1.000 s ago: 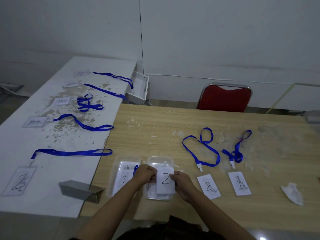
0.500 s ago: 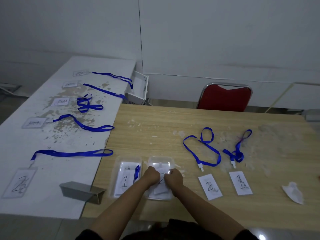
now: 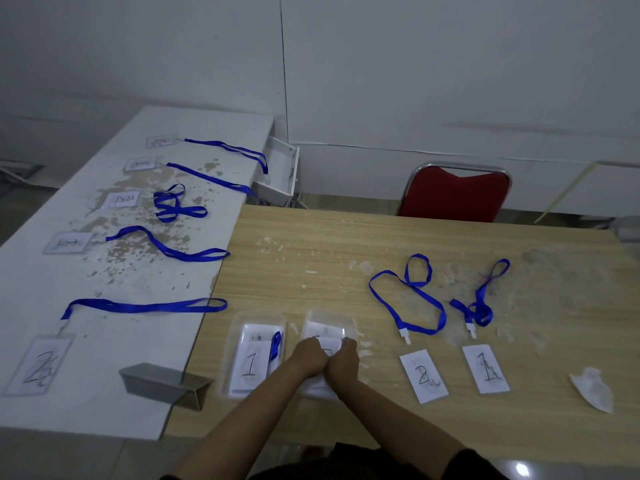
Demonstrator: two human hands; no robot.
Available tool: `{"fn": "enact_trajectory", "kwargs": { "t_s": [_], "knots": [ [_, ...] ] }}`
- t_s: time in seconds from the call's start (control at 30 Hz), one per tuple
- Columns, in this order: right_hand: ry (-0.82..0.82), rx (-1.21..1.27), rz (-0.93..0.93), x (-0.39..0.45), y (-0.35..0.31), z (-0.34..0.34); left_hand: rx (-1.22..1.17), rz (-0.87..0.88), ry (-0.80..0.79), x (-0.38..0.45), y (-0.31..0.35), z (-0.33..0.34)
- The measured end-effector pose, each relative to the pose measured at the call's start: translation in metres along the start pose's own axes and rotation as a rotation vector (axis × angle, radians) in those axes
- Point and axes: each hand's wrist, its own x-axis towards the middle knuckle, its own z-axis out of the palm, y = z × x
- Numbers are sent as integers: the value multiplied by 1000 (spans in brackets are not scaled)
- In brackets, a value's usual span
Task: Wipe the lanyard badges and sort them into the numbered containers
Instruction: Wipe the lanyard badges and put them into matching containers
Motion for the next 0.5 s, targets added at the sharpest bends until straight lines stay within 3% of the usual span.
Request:
{"fn": "enact_trajectory", "kwargs": {
  "t_s": [0.2,0.4,0.43,0.5],
  "knots": [
    [-36,461,88,-7,-4,10,-54,-15,-17,3,-19,2],
    [-181,440,72,1,3,2,-54,-31,-65,0,-21,9],
    [-190,322,40,6,8,1,-62,-38,-70,-1,-19,10],
    [-189,-273,-126,6,12,1,-62,-46,-54,0,-19,14]
  ]
}}
